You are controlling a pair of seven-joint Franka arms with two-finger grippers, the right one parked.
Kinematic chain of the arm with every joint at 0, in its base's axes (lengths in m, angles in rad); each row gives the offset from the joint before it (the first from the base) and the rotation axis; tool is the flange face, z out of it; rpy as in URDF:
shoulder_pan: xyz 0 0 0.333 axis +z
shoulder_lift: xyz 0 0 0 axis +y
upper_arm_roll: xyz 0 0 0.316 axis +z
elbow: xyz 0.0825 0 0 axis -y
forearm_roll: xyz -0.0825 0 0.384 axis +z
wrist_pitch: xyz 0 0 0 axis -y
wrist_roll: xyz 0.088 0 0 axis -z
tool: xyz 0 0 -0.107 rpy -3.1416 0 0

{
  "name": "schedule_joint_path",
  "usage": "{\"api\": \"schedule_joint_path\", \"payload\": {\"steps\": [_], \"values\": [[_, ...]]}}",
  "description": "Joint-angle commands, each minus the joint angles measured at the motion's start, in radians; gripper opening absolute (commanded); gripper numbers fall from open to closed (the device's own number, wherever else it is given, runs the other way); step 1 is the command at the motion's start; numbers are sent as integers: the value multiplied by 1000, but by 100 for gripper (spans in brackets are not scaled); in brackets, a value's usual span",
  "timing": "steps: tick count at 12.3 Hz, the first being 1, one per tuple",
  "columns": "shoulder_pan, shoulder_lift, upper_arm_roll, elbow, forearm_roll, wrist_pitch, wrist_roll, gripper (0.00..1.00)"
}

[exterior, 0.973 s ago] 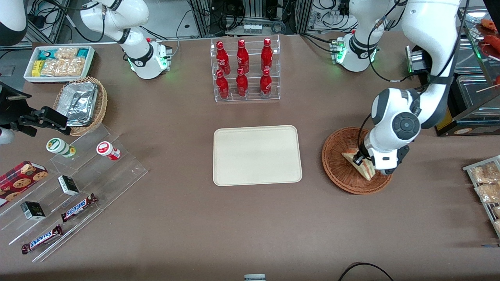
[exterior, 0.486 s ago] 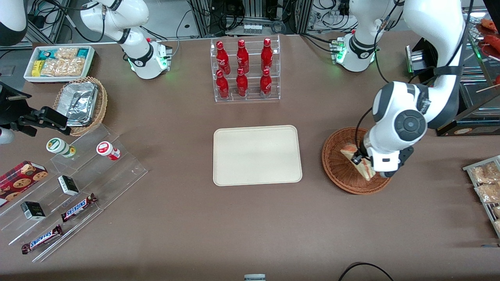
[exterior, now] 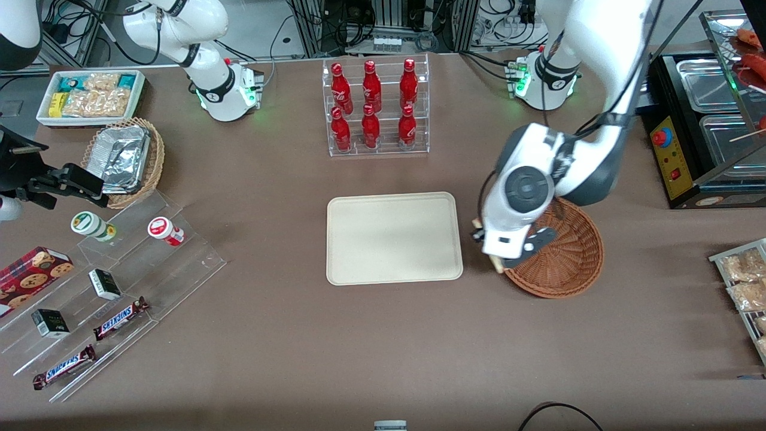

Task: Place sandwich from basket to tray
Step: 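Lift the sandwich and carry it with the left gripper over the cream tray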

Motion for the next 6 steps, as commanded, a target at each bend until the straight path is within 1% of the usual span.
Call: {"api": "schedule_joint_path", "payload": {"steps": [1, 3, 6], "values": [[-22, 153, -47, 211, -10, -85, 69, 8], [-33, 220, -112, 285, -9, -78, 46, 8], [-117, 337, -115, 421, -1, -81, -18, 8]]}}
